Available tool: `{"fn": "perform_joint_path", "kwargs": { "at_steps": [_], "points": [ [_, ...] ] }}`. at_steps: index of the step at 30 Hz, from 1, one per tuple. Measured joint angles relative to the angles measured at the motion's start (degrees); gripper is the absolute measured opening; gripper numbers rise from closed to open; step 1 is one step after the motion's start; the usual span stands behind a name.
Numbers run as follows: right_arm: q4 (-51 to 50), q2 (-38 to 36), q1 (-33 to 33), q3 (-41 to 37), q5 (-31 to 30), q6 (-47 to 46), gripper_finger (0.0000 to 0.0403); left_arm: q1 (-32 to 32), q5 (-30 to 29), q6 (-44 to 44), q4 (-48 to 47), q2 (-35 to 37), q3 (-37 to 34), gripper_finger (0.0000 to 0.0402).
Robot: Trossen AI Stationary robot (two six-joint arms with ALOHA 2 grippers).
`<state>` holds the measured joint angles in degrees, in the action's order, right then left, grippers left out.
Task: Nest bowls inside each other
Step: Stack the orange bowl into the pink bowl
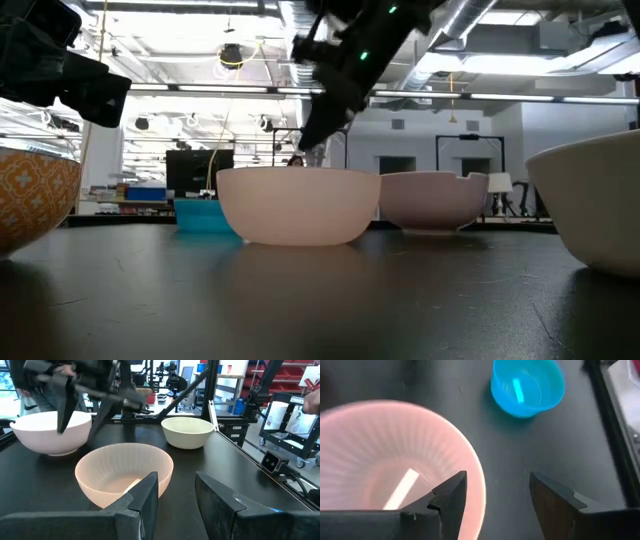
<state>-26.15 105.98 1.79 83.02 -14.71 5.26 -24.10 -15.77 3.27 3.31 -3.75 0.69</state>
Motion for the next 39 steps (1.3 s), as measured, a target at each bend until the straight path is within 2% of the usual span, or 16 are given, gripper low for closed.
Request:
{"fn": "perform_joint_path", "kwargs": {
  "at_steps": [7,19,25,30,37,39],
  "points": [
    [-4.9,6.3,2.7,6.0,9.7,0.8,0.0233,0.0,0.0,0.0,0.0,0.0,0.0,0.0118],
    [-2.7,7.4,4.7,3.5,12.4,0.4,0.0232,0.0,0.0,0.0,0.0,0.0,0.0,0.0118],
    [-1.9,9.6,4.6,3.4,14.7,-0.8,0.0212,0.0,0.0,0.0,0.0,0.0,0.0,0.0118],
    [-3.0,11.7,4.4,3.3,14.8,-1.4,0.0163,0.0,0.0,0.0,0.0,0.0,0.0,0.0118],
    [-2.4,11.7,4.6,4.2,15.5,-1.6,0.0036,0.0,0.0,0.0,0.0,0.0,0.0,0.0118],
    [-4.7,10.6,4.8,5.7,15.7,-1.9,0.0013,0.0,0.0,0.0,0.0,0.0,0.0,0.0118]
  ]
}}
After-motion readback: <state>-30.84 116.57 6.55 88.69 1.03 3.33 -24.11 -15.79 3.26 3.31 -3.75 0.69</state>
